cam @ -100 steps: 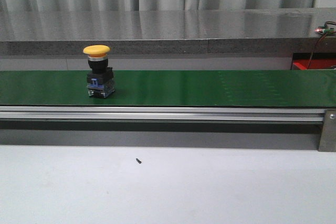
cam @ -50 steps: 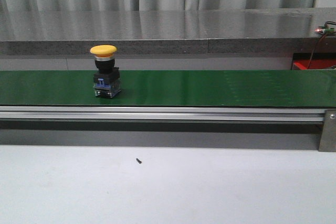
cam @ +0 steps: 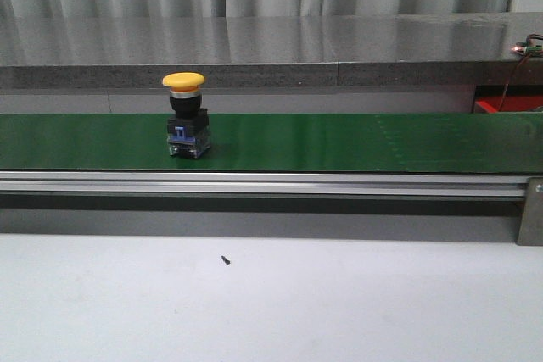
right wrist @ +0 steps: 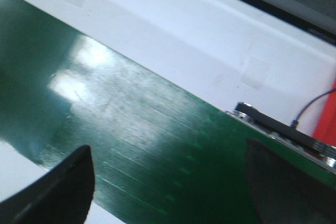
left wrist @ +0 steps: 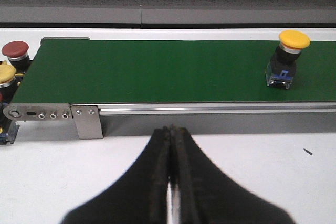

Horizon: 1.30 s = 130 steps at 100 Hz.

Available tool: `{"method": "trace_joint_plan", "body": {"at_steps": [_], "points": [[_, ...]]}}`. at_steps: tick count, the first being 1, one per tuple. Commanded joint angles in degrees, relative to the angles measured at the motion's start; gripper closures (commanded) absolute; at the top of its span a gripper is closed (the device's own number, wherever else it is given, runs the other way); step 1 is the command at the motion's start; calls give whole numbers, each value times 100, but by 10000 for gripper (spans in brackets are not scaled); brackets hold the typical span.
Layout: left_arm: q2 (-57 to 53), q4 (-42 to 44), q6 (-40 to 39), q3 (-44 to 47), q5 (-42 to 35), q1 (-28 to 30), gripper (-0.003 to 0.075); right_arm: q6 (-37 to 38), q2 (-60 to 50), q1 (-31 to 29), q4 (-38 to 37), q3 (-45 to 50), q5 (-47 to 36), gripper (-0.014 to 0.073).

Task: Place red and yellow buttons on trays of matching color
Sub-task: 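Move the right gripper back and grasp the yellow button, then close the right gripper on the yellow button and lift it off the belt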

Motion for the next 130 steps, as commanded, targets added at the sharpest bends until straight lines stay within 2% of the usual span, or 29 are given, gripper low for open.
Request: {"method": "trace_joint_plan", "body": {"at_steps": [1, 30, 74, 130], "points": [[51, -127, -18, -157, -392, -50, 740, -161, -278, 242, 128, -143, -197, 2], [51, -127, -18, -157, -392, -50, 740, -836, -169, 1054, 150, -154, -108, 2], [51, -127, -18, -157, -392, -50, 740, -863, 508, 1794, 161, -234, -308, 2], [51, -127, -18, -157, -392, -50, 740, -863, 1336, 2018, 501, -673, -328, 2]]}}
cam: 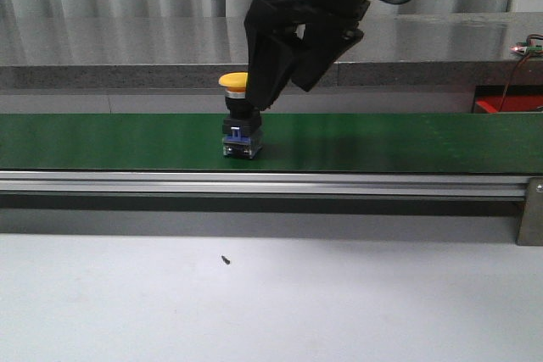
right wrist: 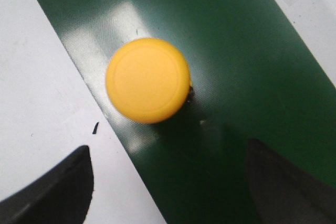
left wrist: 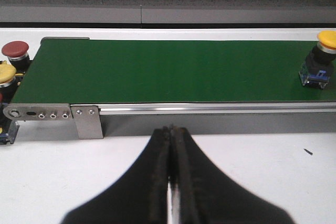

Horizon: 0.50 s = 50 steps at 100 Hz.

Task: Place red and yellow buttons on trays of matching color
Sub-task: 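Close the right gripper on the yellow button and lift it off the belt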

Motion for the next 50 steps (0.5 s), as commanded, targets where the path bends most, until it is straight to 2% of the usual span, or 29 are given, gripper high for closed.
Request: {"method": "trace_joint_plan", "body": {"at_steps": [1, 50], "points": [[51, -127, -18, -157, -392, -50, 740, -60, -235, 4, 187, -201, -252, 2], [51, -127, -18, -157, -392, -50, 740, -60, -3, 4, 200, -256, -343, 7]]}}
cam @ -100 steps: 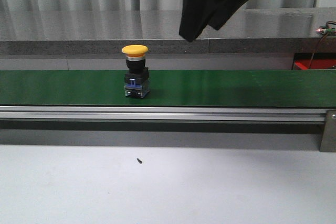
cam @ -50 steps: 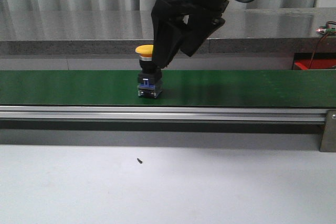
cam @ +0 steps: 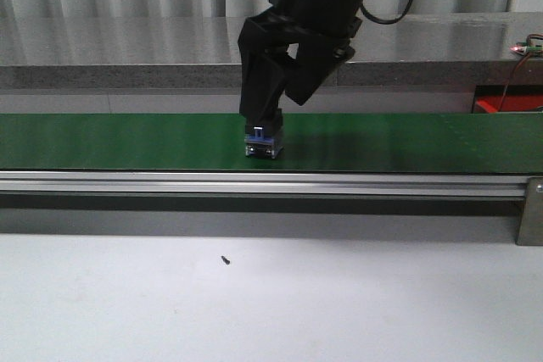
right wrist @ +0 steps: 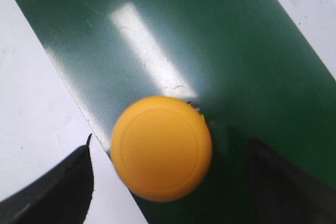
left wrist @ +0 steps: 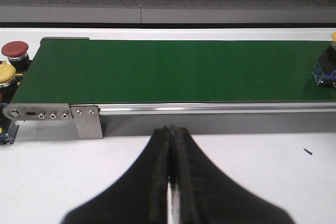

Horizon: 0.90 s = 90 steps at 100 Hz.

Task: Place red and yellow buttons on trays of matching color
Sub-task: 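Close the right gripper on the yellow button and lift it off the belt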

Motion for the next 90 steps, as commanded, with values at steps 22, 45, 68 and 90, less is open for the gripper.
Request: {"method": "trace_joint_plan", "body": {"at_steps": [22, 45, 68, 90], "points": [[51, -127, -18, -157, -392, -50, 740, 2, -258, -7, 129, -189, -207, 265], [51, -127, -18, -157, -392, -50, 740, 65, -299, -31, 129, -189, -240, 377], [51, -127, -18, -157, -392, -50, 740, 380, -668, -270, 129, 42, -209, 377], [51, -127, -18, -157, -392, -50, 740, 416, -1490, -1005, 124, 984, -643, 377]]}}
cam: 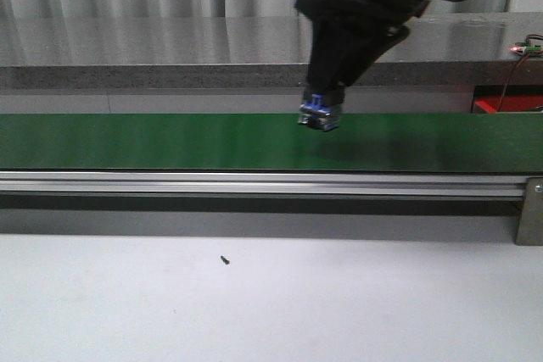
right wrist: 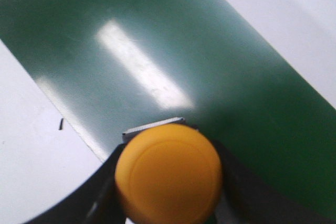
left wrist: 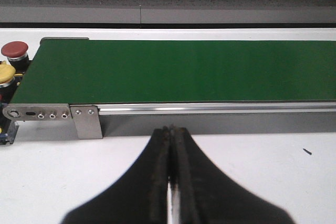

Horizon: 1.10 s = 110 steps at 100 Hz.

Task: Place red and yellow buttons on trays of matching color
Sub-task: 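Close the right gripper on the yellow button and lift it off the belt, then carry the yellow button to the yellow tray and release it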

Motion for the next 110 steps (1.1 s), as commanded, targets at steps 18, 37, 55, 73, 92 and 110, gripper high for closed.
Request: {"method": "trace_joint_plan", "body": {"at_steps": [18, 37, 55, 73, 92, 110], "points": [[51, -127, -18, -157, -392, -50, 740, 56, -1297, -1253, 97, 851, -588, 377], [51, -127, -18, -157, -392, -50, 740, 62, -1650, -2434, 97, 1373, -706, 377], [51, -127, -18, -157, -392, -50, 740, 97, -1667, -3551, 17, 1768, -1000, 377], [51, -127, -18, -157, -392, -50, 740, 326, -1667, -4299, 52, 2292, -1600, 377], [51, -127, -18, -157, -392, -50, 740, 521, -1659, -4383, 81, 2844, -2323, 377], [51, -127, -18, -157, -392, -50, 740, 530, -1443, -4387, 82, 3000, -2423, 377]]}}
